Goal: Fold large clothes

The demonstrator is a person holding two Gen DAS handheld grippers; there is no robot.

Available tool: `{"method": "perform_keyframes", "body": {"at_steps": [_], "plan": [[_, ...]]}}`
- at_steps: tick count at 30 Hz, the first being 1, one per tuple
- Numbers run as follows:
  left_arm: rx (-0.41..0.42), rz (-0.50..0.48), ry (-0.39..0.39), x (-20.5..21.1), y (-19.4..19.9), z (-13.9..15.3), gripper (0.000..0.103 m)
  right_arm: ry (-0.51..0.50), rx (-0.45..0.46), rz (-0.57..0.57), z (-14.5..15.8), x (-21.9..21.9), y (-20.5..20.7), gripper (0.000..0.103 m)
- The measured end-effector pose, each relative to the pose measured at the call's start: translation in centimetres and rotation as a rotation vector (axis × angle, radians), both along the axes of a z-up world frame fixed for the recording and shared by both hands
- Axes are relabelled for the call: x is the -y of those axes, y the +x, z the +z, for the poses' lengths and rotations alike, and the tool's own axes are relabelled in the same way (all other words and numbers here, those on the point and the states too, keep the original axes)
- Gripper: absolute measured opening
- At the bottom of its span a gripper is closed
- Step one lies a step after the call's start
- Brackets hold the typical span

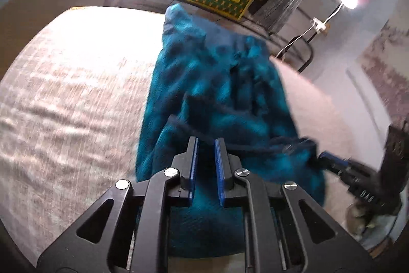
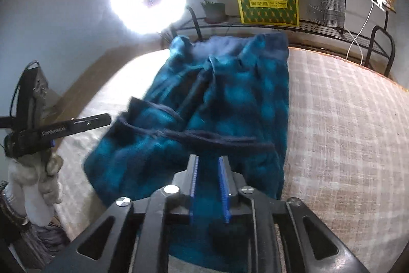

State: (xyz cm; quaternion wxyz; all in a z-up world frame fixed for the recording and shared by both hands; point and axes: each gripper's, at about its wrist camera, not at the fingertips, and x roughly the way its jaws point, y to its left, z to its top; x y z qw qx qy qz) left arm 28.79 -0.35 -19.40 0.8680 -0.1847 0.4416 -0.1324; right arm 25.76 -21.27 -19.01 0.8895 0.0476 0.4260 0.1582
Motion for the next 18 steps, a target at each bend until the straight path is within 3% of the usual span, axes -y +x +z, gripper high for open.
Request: {"method": "perform_keyframes", "body": {"at_steps": [3,7,10,18], "plan": [[0.026,-0.022,0.008,-0.3,2.1,1.7,0.014,0.052,0.005,-0.001,1.3,0.7,0.9,0.019],[0.033,-0.097,0.048,-0.9,6.9,2.3,0.015,0.027,0.027,0.011,3.0,1.5,3.7,0.020],[0.034,-0.121,0.129,-1.5,10.3,1.6,0.015,0.040,0.031,0.025,3.3,2.3,6.7,0.020],[0.079,-0.191,0.240,-0.4,20.9,-2.1,0.015,0.019,-0.003,0.050,0.8,3.8,15.5,0.021]]}}
